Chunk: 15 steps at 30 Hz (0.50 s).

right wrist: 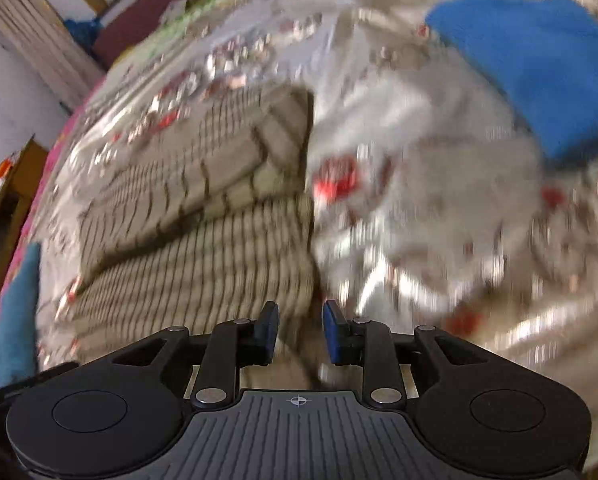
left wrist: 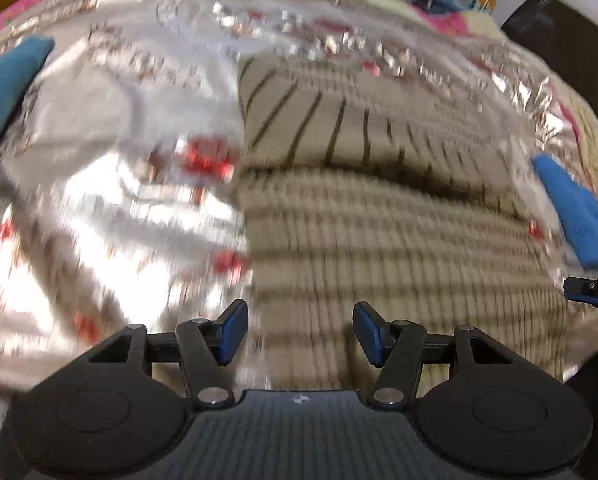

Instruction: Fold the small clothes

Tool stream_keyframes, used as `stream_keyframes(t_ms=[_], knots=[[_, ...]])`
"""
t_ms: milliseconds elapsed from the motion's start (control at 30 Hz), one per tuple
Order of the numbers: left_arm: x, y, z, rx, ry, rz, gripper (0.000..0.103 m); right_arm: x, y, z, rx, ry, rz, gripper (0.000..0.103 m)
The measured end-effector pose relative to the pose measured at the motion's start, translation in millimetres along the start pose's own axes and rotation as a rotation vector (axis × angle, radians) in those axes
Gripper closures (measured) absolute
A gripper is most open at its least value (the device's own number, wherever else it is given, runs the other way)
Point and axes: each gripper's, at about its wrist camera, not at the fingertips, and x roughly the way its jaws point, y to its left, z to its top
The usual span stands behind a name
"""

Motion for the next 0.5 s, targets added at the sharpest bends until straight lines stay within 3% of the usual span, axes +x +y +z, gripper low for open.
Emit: stream_keyframes(t_ms=[200,500], knots=[[-10,-2,-22,-0.026,0.122,-0.032,0.042,8,14,-23,-0.139,0.169,-0.029,0.07],[-5,-15,-43,0.019,0.25,-0.005,0.042,22,23,-40,-0.265,0.37,-0.052,0.063]])
